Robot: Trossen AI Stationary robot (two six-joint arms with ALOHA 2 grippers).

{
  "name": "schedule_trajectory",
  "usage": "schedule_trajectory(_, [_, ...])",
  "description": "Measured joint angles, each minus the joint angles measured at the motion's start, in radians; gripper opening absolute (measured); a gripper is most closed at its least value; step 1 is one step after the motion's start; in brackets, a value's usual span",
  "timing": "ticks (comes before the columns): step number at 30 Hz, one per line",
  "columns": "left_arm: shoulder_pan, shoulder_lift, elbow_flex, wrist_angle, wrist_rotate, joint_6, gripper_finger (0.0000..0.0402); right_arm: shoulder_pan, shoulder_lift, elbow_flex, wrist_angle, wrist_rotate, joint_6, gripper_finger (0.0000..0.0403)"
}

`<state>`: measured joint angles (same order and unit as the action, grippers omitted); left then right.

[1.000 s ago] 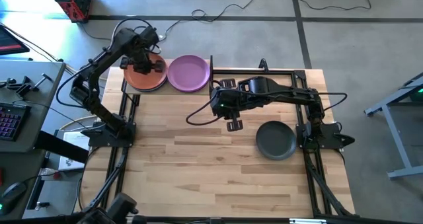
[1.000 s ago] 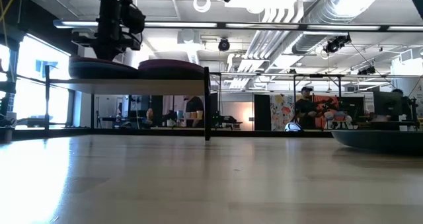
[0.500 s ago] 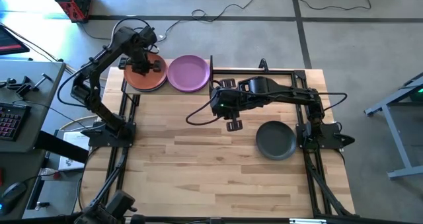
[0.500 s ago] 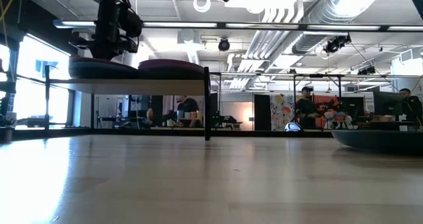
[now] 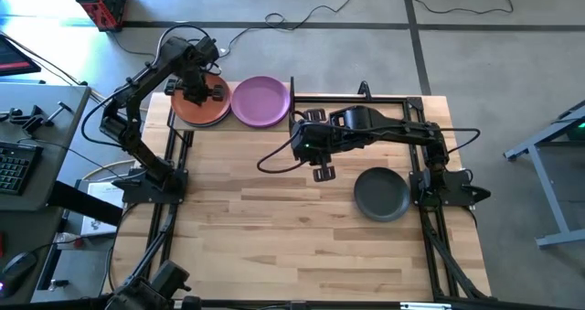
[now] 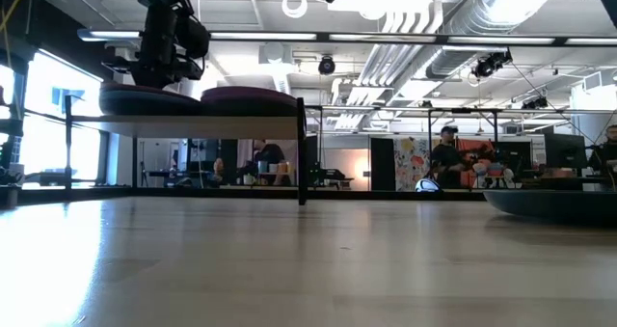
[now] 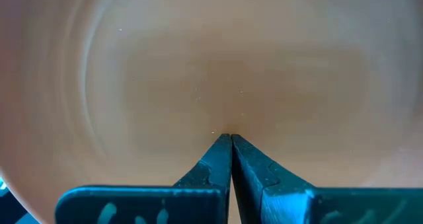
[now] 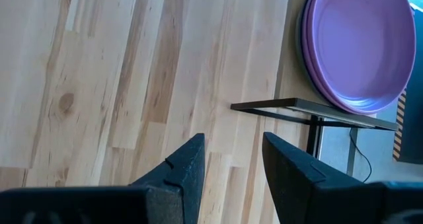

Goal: Place and stack plates onto a shelf
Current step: Stack the purple plate on top of the purple plate on the shelf, then stack the black plate on top of the purple plate on the shelf

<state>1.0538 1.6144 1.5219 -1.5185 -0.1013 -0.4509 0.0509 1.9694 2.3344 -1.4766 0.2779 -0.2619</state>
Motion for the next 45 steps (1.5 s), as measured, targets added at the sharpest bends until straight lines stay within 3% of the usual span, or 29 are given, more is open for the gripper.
schedule_trajectory(15, [-0.04, -0.083, 0.04, 0.003, -0.067, 0.01, 0.0, 0.0, 0.0, 0.0, 0.0, 0.0, 0.006, 0.0129])
schedule_trajectory(22, [-0.142, -0.177, 0.05, 0.027, -0.054, 0.065, 0.0, 0.0, 0.0, 0.0, -0.016, 0.0, 0.164, 0.0129])
schedule_trajectory(26, [-0.247, -0.223, 0.047, 0.019, -0.003, 0.101, 0.0, 0.002, 0.0, 0.0, -0.091, -0.017, 0.377, 0.0129])
schedule_trajectory(31, [-0.434, -0.275, 0.047, 0.019, 0.04, 0.114, 0.0, 0.015, 0.002, -0.052, -0.09, -0.139, 0.627, 0.0129])
schedule_trajectory(38, [-0.717, -0.321, 0.047, 0.019, 0.049, 0.073, 0.0, 0.093, 0.001, -0.259, -0.092, -0.164, 0.905, 0.0129])
schedule_trajectory(45, [-0.925, -0.324, 0.047, 0.019, 0.05, 0.008, 0.0, 0.175, 0.001, -0.456, -0.067, -0.19, 1.157, 0.0129])
